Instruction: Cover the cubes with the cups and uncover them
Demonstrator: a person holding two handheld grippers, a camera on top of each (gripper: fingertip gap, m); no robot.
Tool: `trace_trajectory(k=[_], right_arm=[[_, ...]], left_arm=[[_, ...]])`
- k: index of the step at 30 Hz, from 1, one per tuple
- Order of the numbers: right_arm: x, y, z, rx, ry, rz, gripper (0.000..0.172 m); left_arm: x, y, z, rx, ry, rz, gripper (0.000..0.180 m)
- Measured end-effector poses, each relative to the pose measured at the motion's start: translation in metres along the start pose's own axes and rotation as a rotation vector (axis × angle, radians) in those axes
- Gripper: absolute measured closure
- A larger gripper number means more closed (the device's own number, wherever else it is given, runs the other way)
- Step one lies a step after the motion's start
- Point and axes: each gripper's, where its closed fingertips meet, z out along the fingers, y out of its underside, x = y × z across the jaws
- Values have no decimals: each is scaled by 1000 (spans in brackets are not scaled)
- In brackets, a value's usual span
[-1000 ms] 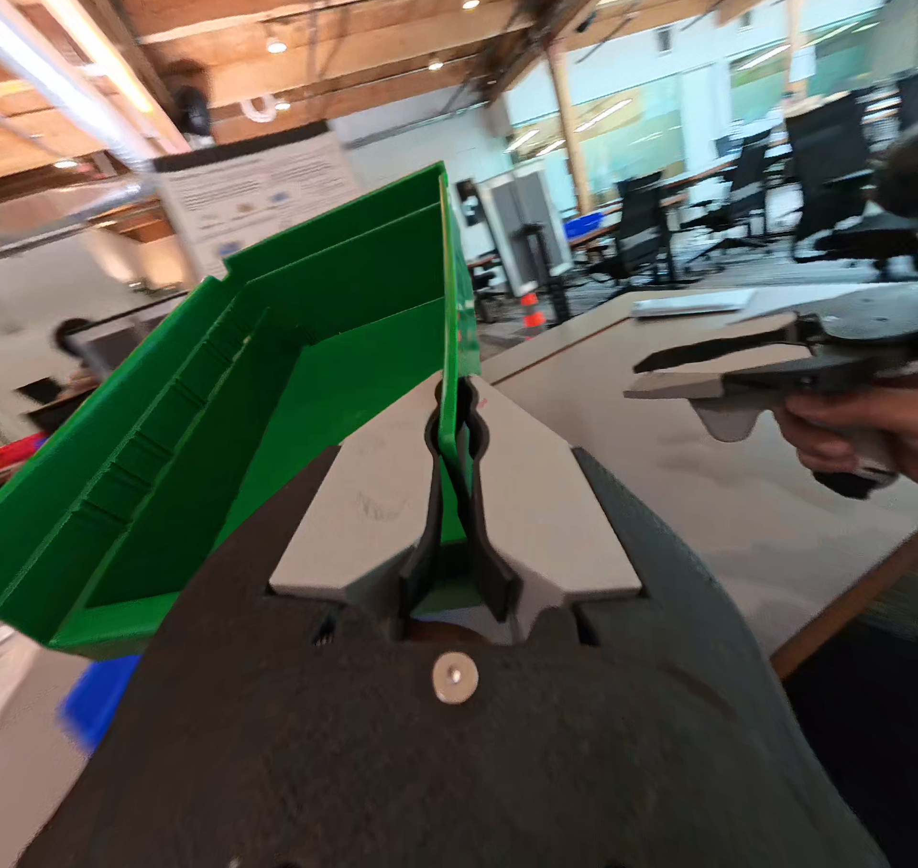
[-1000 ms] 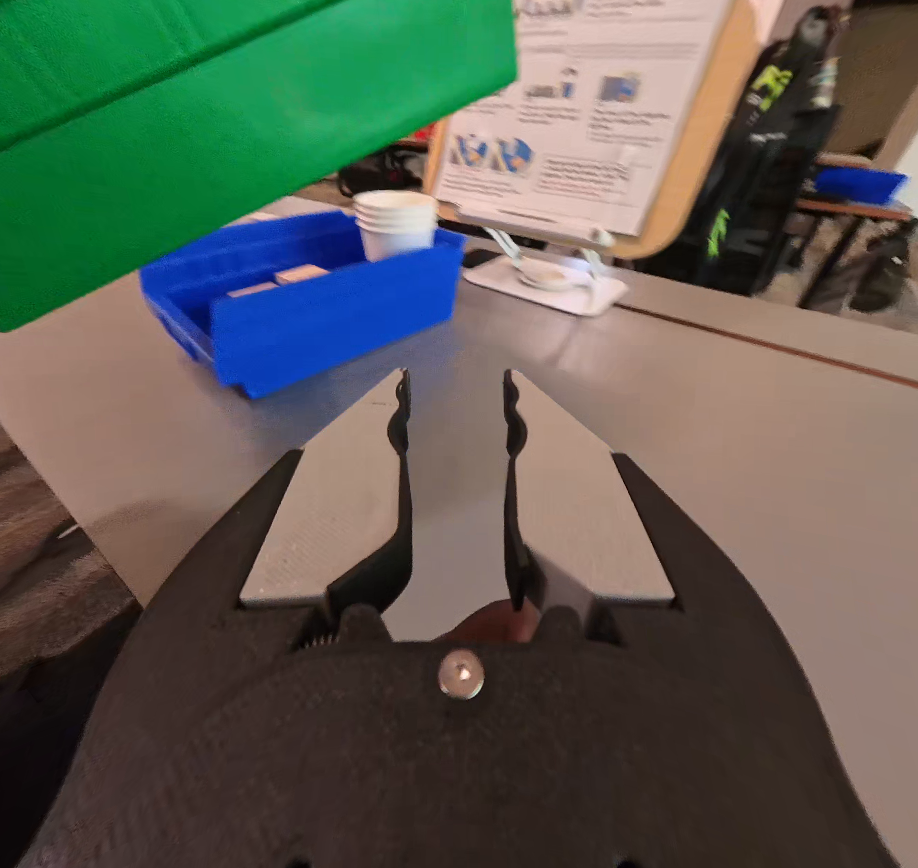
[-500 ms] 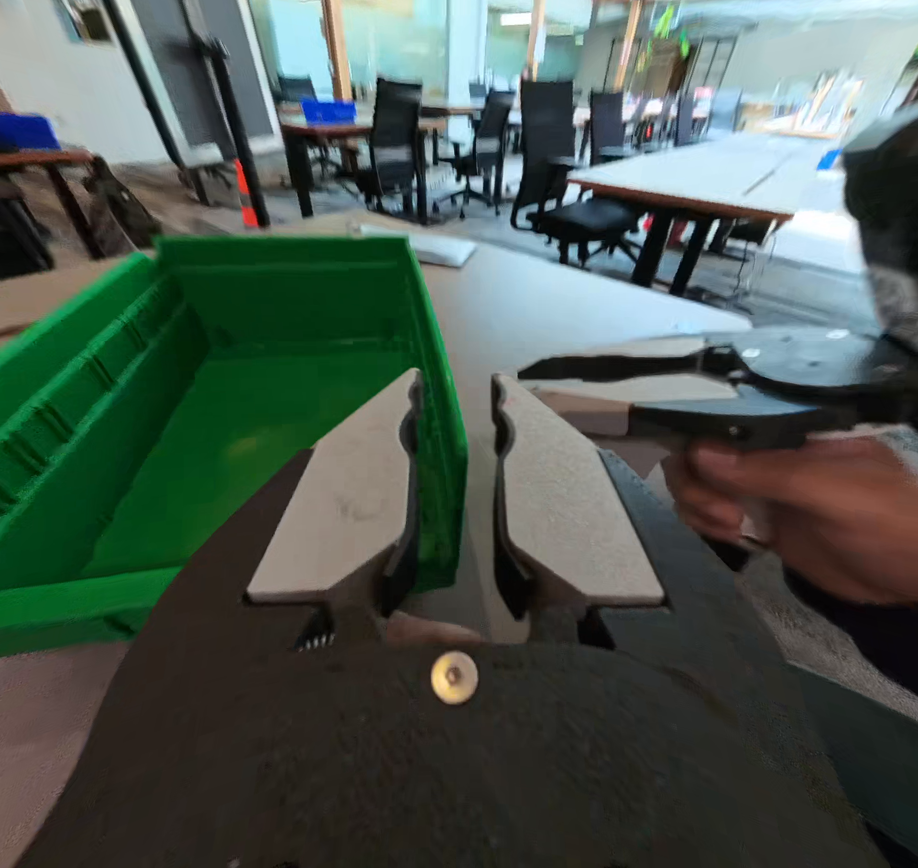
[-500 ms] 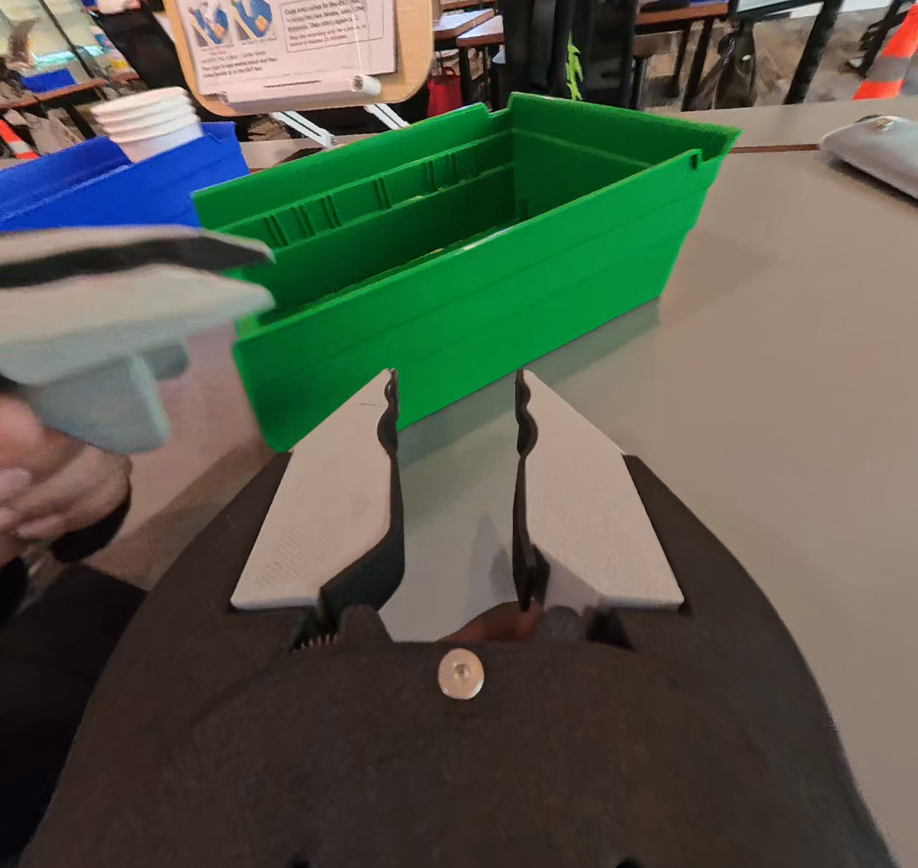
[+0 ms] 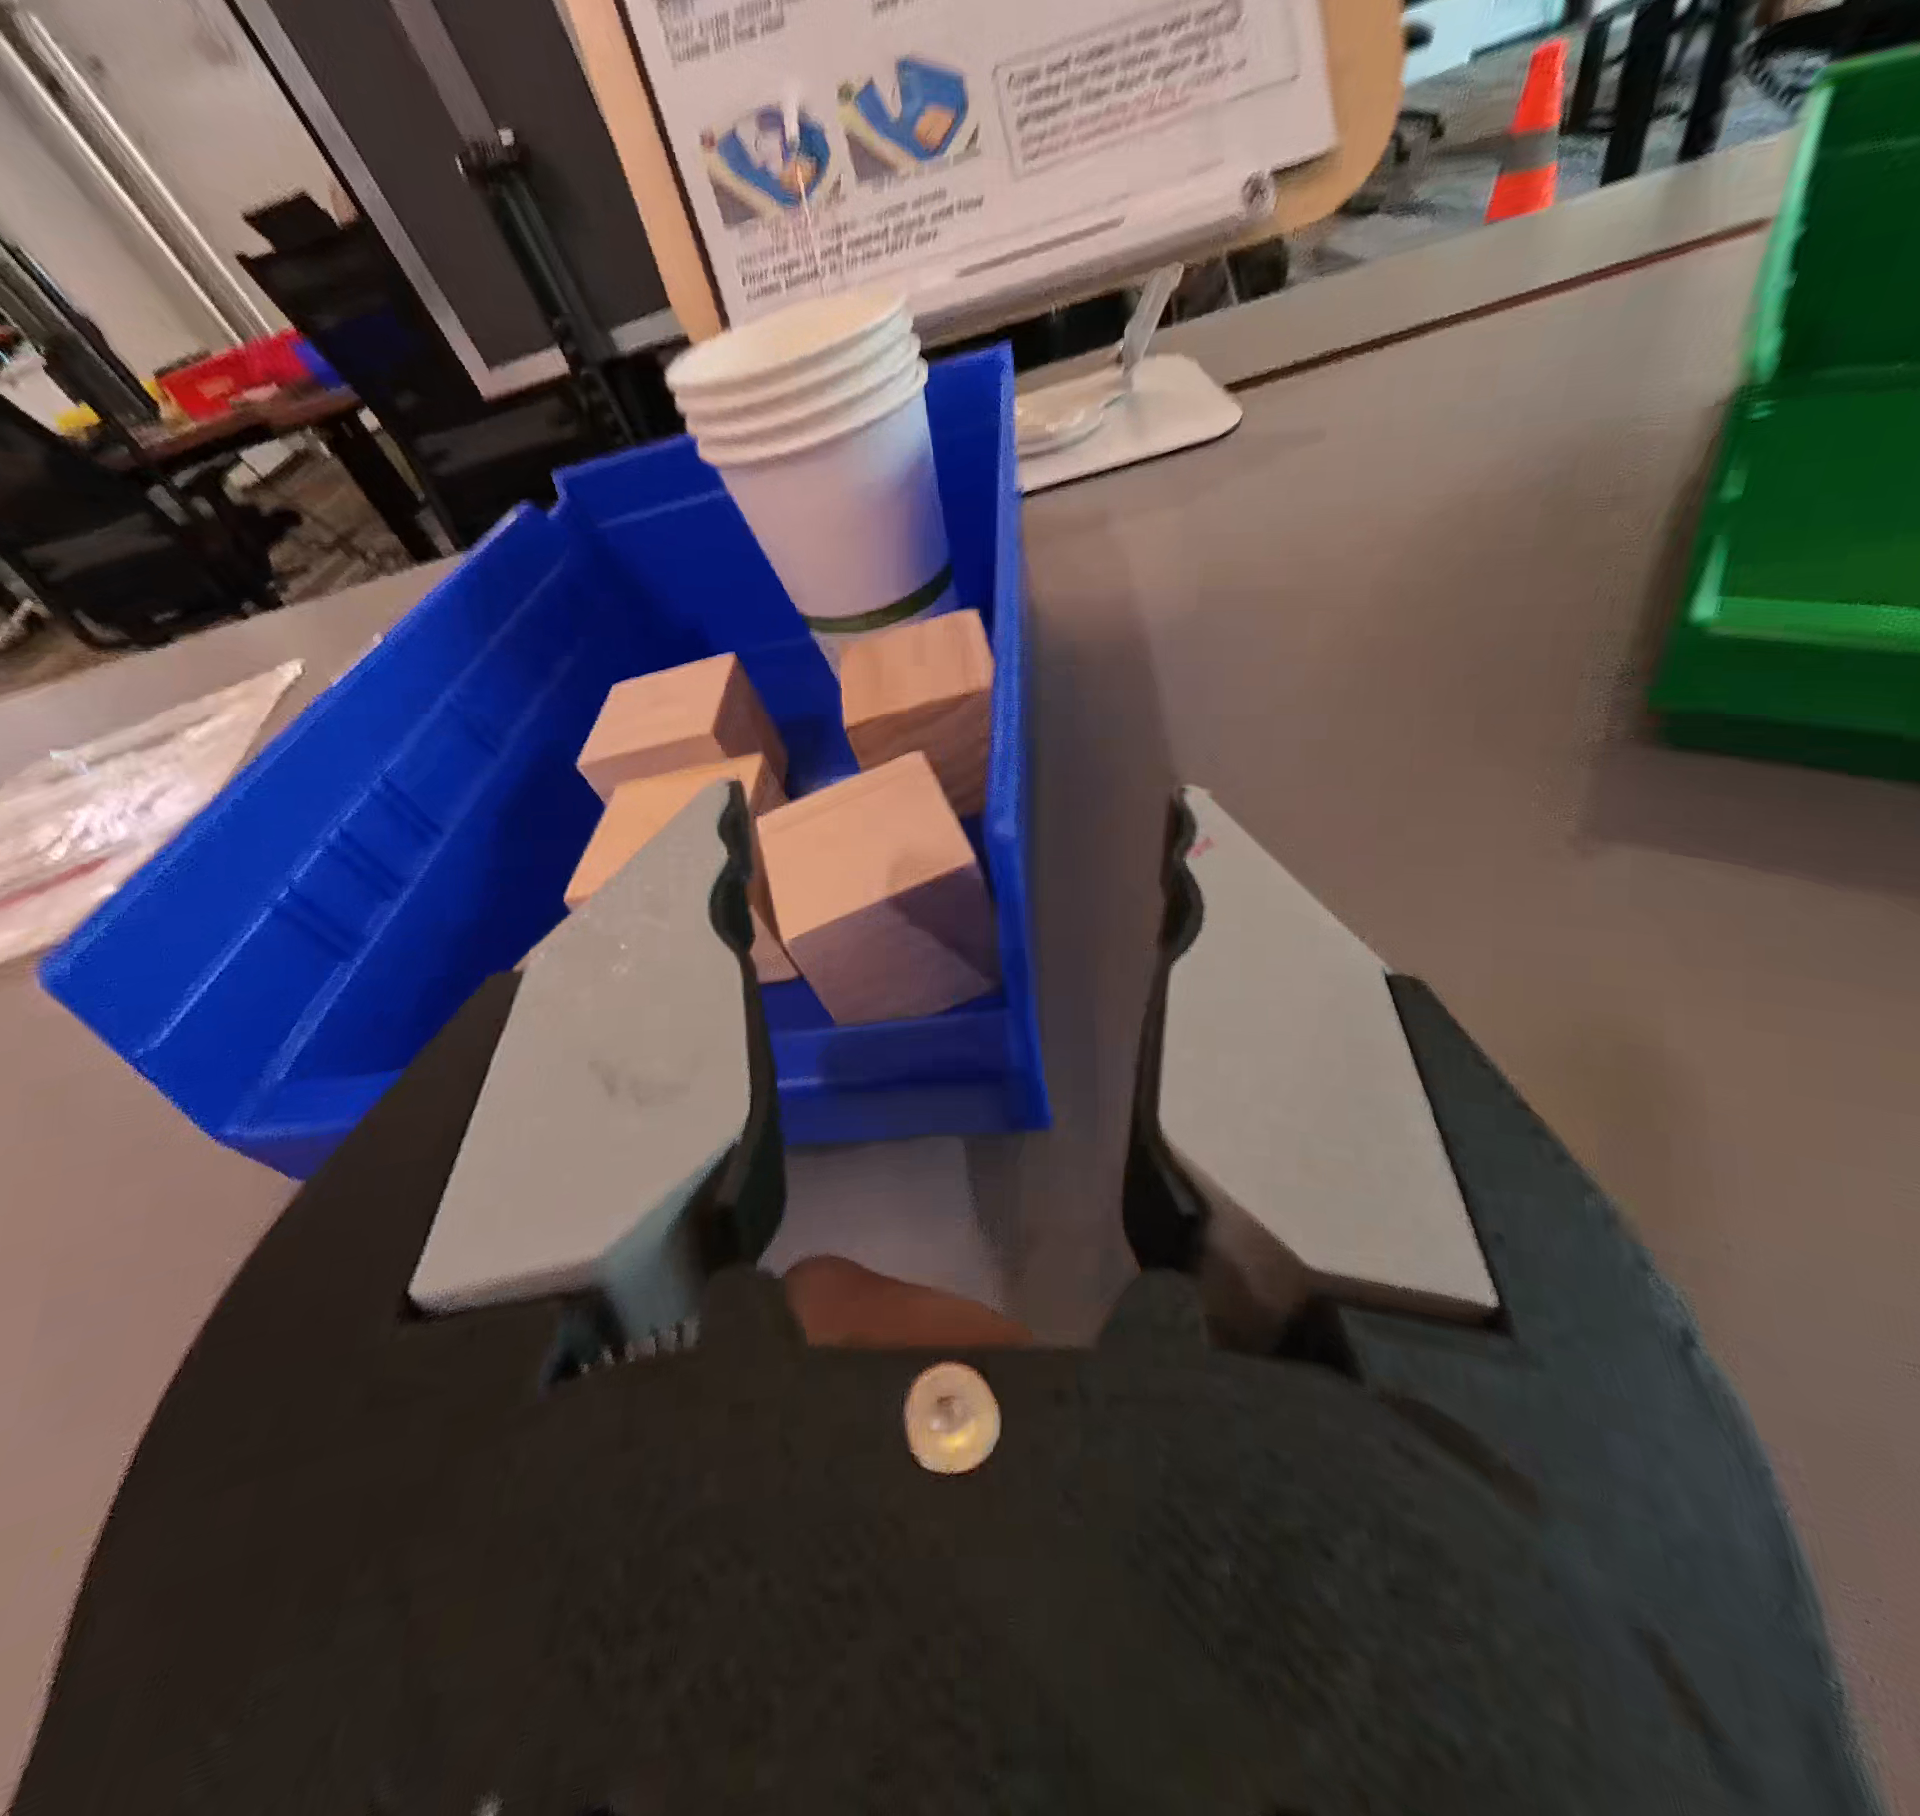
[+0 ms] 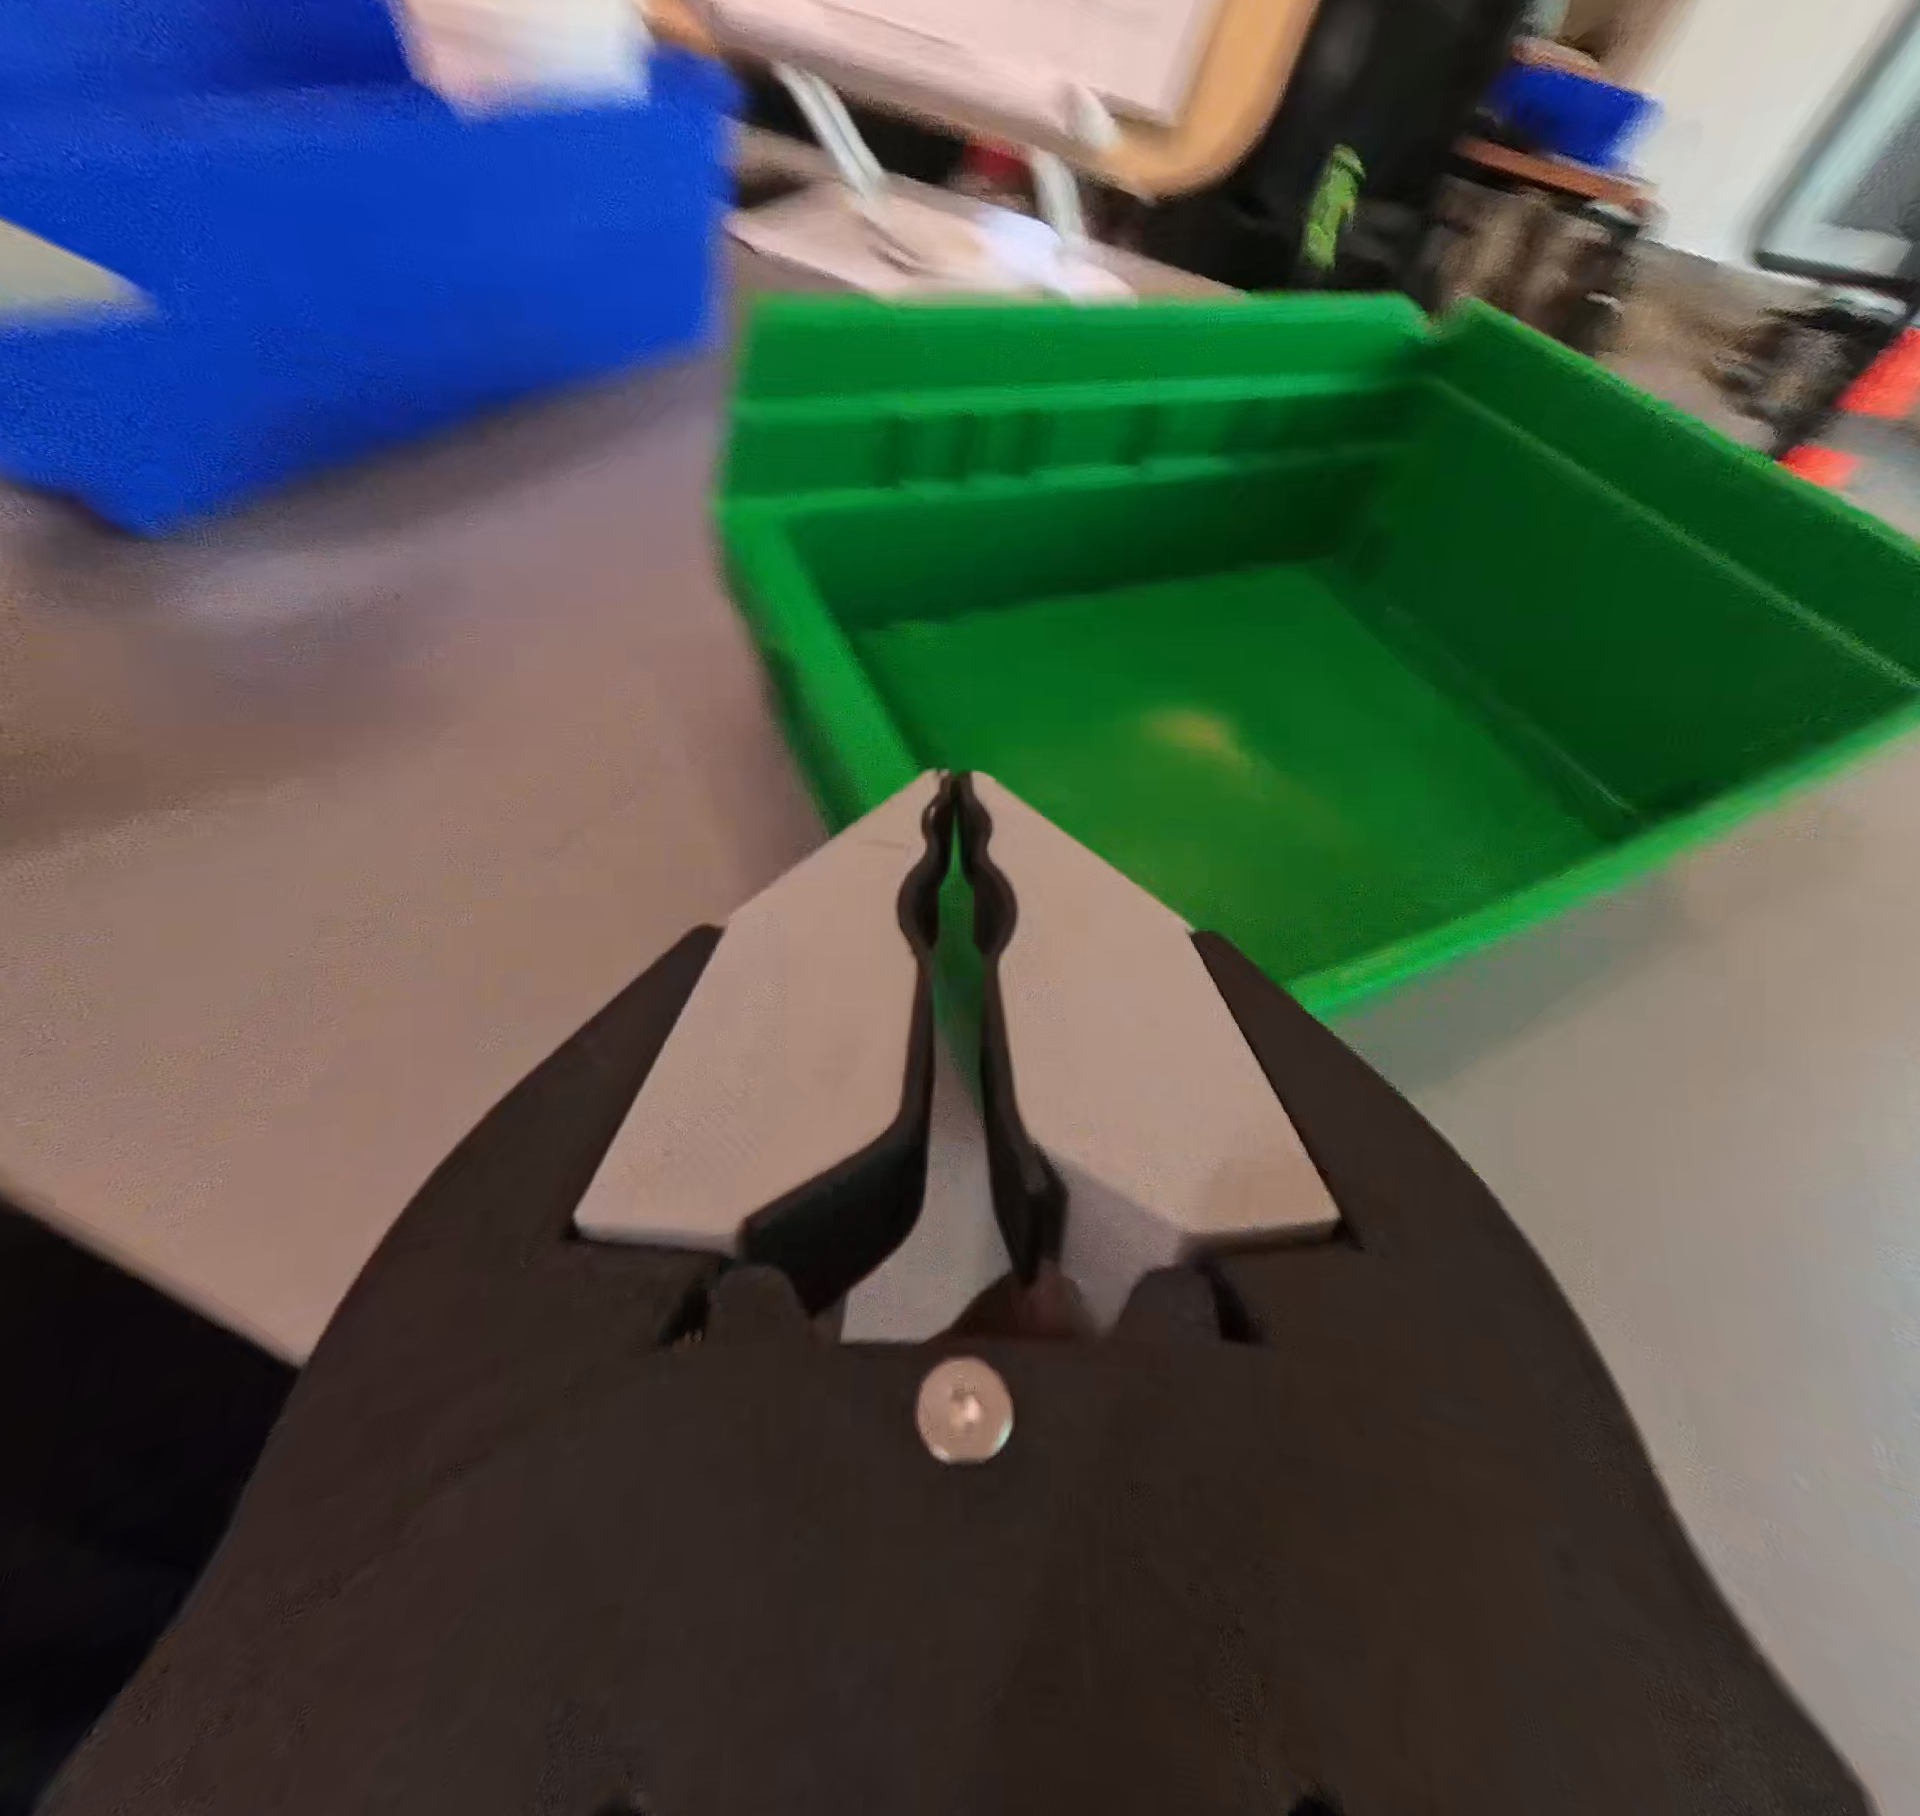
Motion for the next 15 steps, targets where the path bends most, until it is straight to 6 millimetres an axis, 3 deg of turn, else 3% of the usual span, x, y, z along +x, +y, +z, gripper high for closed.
trace_trajectory(k=[2, 4, 6, 8, 10, 12, 14, 15], right_arm=[[42, 22, 1, -85, 169, -45, 172], [103, 39, -14, -127, 376, -83, 172], [154, 52, -32, -153, 466, -23, 171], [182, 53, -49, -124, 476, 55, 157], [176, 37, -58, -34, 403, 100, 149], [145, 20, -55, 48, 262, 122, 136], [112, 12, -45, 69, 138, 101, 114], [99, 12, -38, 57, 108, 83, 113]], left_arm=[[-4, 14, 13, -66, 19, -20, 101], [-6, 22, 22, -98, 30, -24, 101], [-8, 22, 30, -97, 33, -23, 106], [-8, 19, 38, -90, 25, -7, 107], [-1, 16, 43, -92, 68, 21, 122], [4, 12, 44, -93, 70, 112, 177], [2, 14, 45, -113, 68, 84, 177], [0, 14, 43, -117, 65, 71, 177]])
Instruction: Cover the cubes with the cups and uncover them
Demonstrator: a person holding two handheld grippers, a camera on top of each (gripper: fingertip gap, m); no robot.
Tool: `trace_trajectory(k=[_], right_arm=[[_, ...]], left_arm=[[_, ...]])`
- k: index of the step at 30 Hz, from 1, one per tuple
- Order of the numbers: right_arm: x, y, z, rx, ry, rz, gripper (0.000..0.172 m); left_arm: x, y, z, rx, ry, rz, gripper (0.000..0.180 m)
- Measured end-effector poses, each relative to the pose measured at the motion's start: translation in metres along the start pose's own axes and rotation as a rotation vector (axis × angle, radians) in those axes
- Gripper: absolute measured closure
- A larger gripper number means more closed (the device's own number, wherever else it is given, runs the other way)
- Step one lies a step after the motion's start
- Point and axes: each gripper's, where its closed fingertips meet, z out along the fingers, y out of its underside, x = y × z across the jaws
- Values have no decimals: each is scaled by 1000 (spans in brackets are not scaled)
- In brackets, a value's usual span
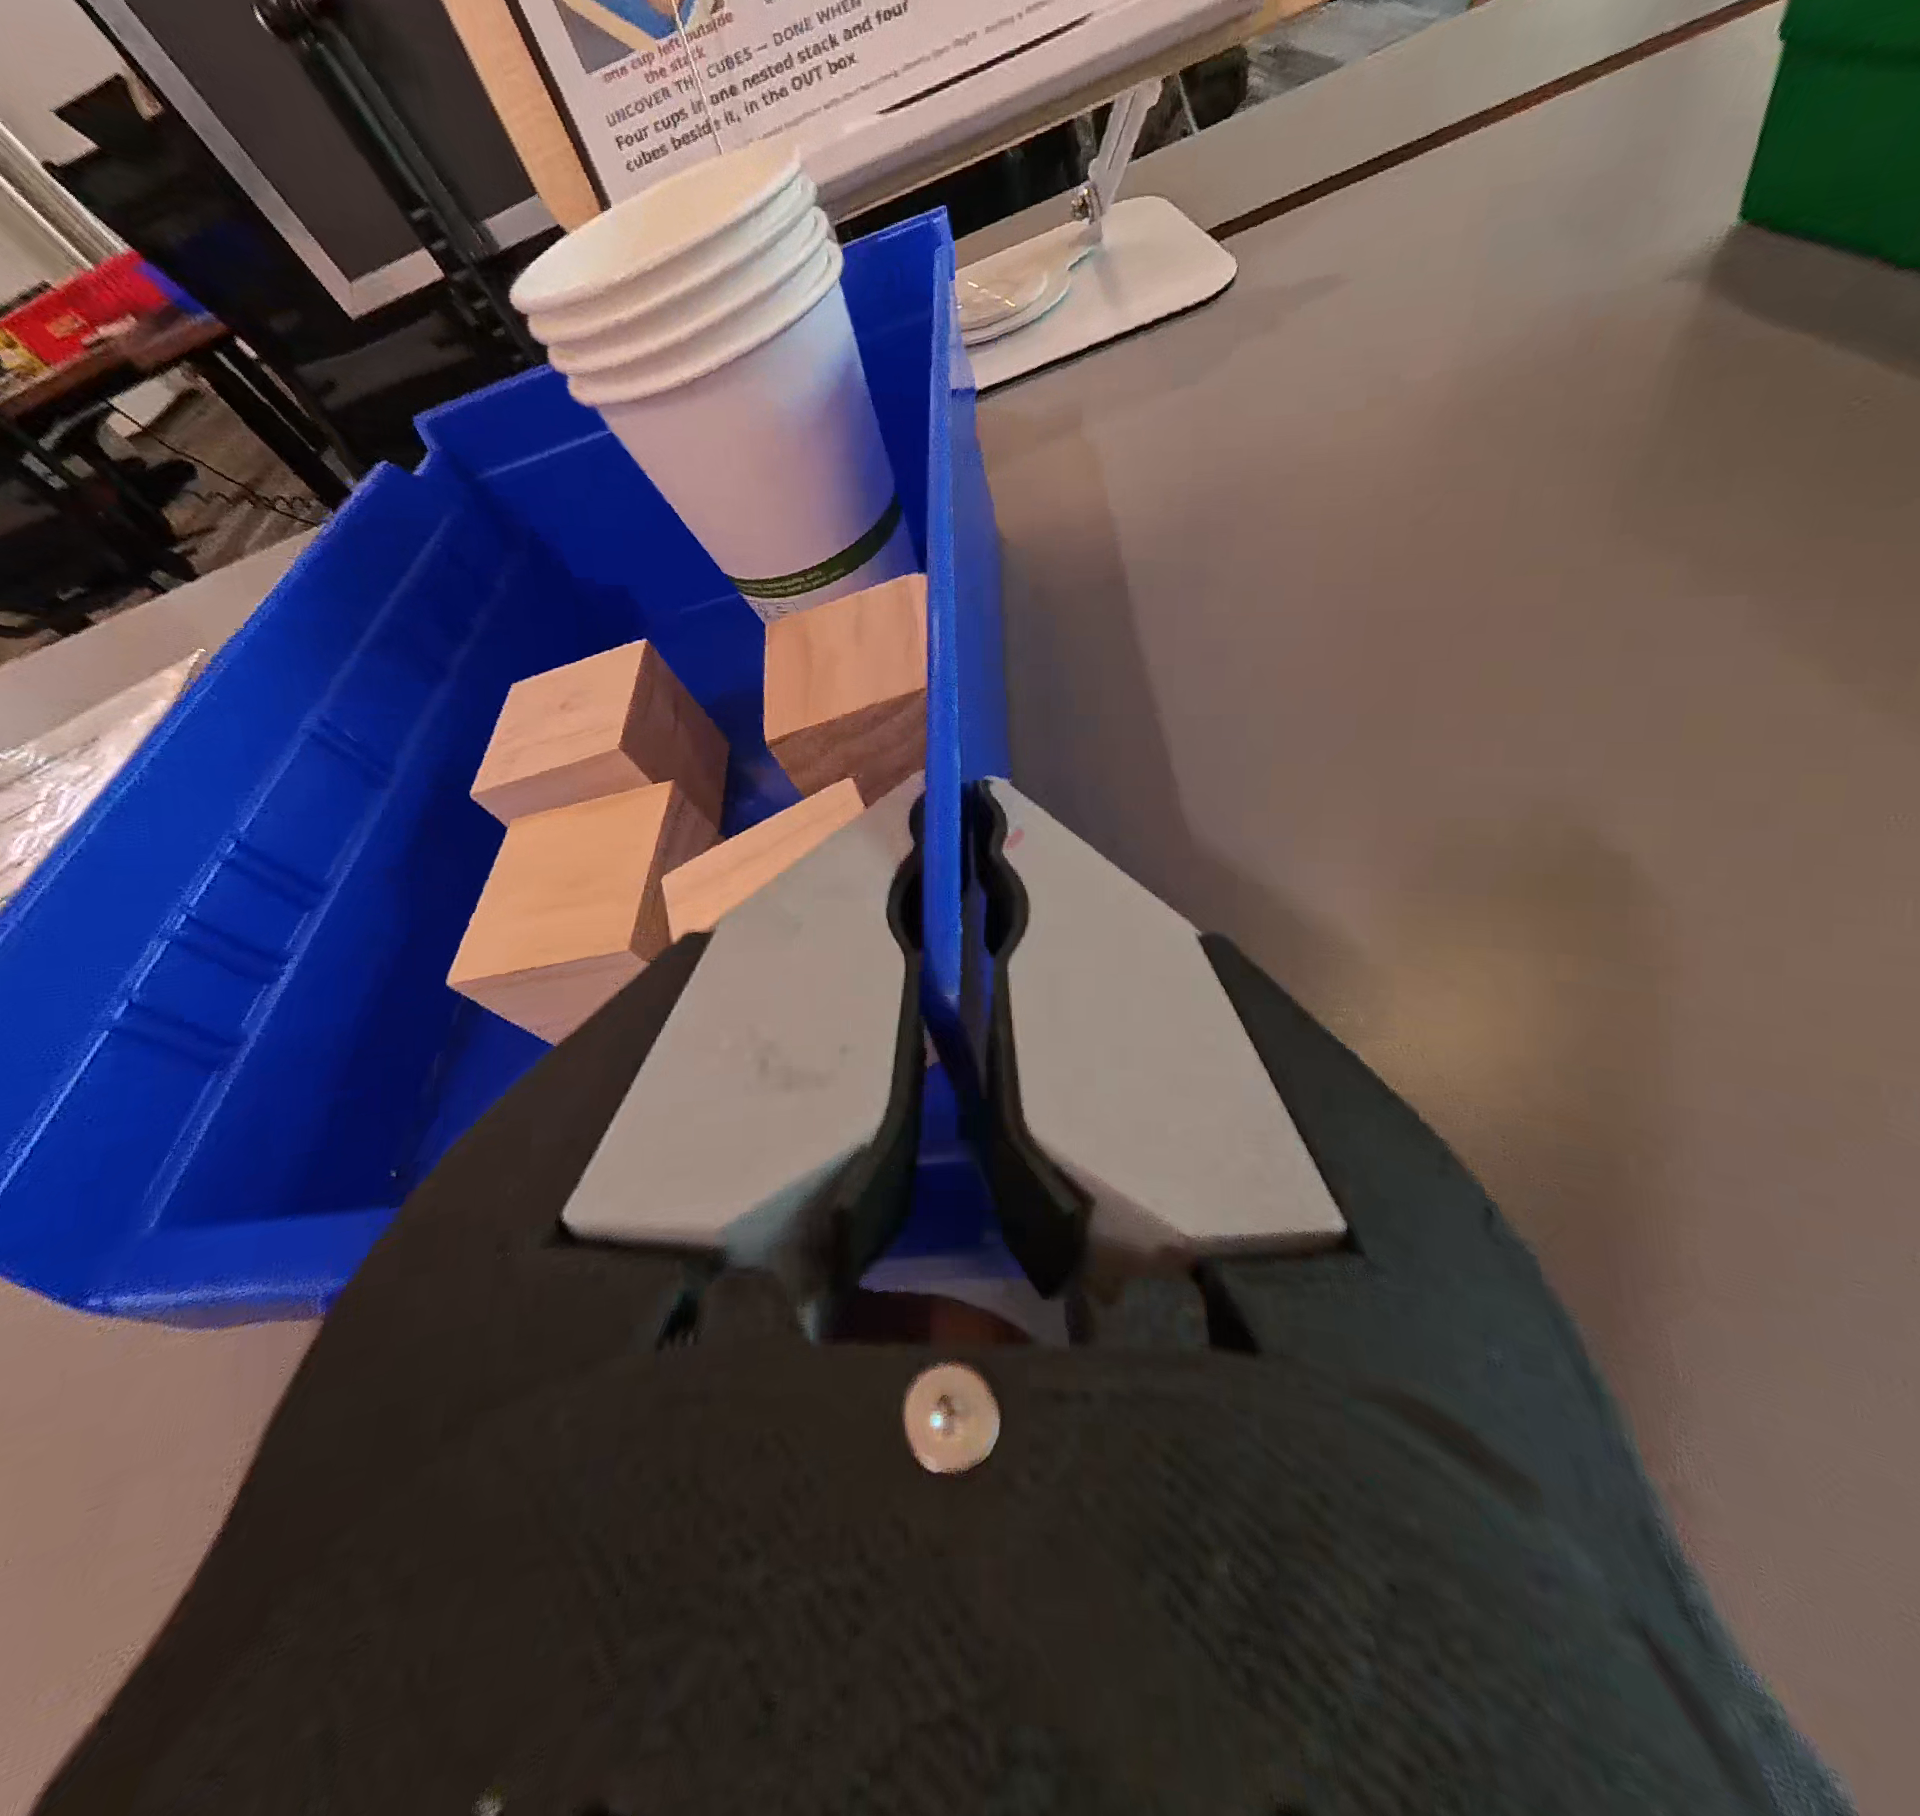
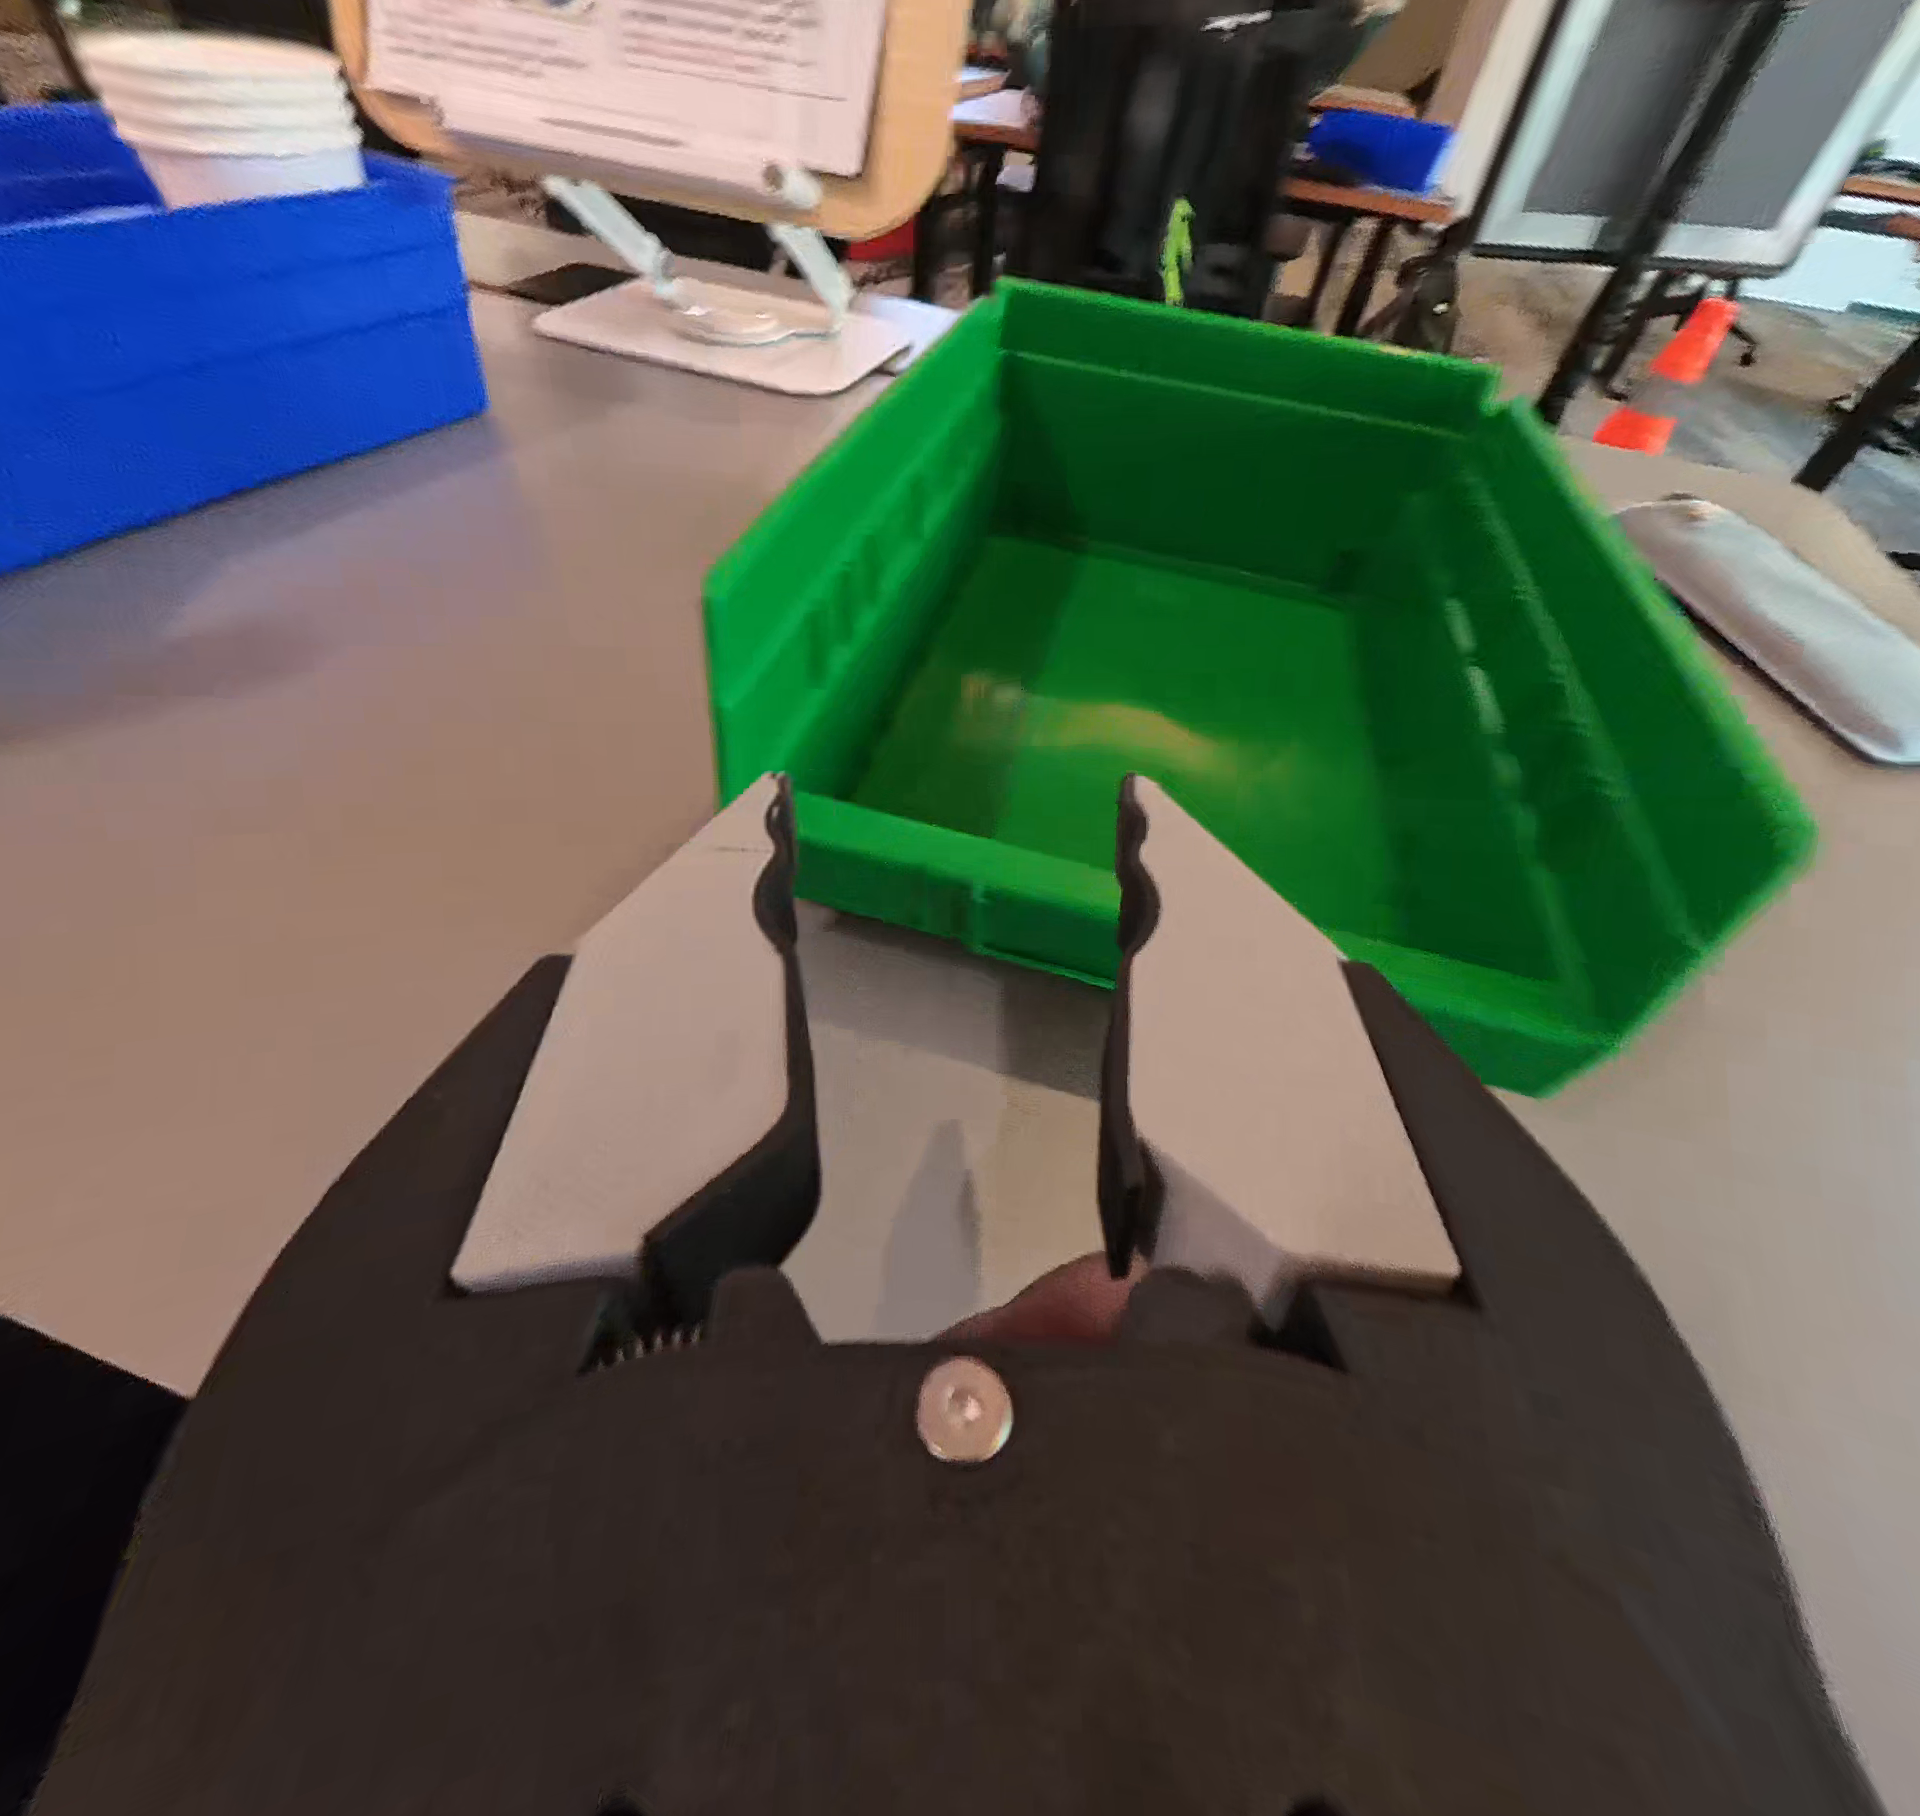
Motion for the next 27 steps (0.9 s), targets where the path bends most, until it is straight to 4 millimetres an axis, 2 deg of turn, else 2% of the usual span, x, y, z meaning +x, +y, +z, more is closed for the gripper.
trace_trajectory(k=[2, 6, 8, 9, 10, 11, 12, 13, 17, 20, 23, 27], right_arm=[[-19, 2, 10, -18, -14, -30, 115], [-56, -12, 31, 19, -62, -89, 112], [-58, -9, 51, -25, -5, -178, 109], [-51, -4, 61, -77, 57, -237, 116], [-39, 1, 69, -124, 131, -289, 130], [-31, 7, 75, -162, 163, -319, 124], [-26, 12, 77, -194, 165, -304, 136], [-19, 15, 77, -209, 164, -275, 168], [31, 23, 63, -200, 242, -194, 161], [58, 29, 50, -212, 306, -178, 159], [68, 32, 42, -212, 352, -190, 164], [70, 37, 42, -233, 322, -251, 164]], left_arm=[[-5, 4, -9, 6, -12, -11, 177], [-19, 17, -30, -17, -73, -27, 177], [-31, 22, -32, -27, -112, -19, 177], [-38, 24, -31, -30, -129, -15, 177], [-44, 26, -30, -33, -132, -15, 177], [-49, 27, -29, -30, -124, -17, 177], [-54, 28, -28, -25, -111, -13, 177], [-59, 29, -27, -19, -93, -7, 177], [-77, 34, -20, -23, -48, -19, 177], [-83, 33, -14, -20, -71, -16, 176], [-84, 32, -16, 0, -109, -27, 172], [-76, 32, -27, 42, -95, -42, 158]])
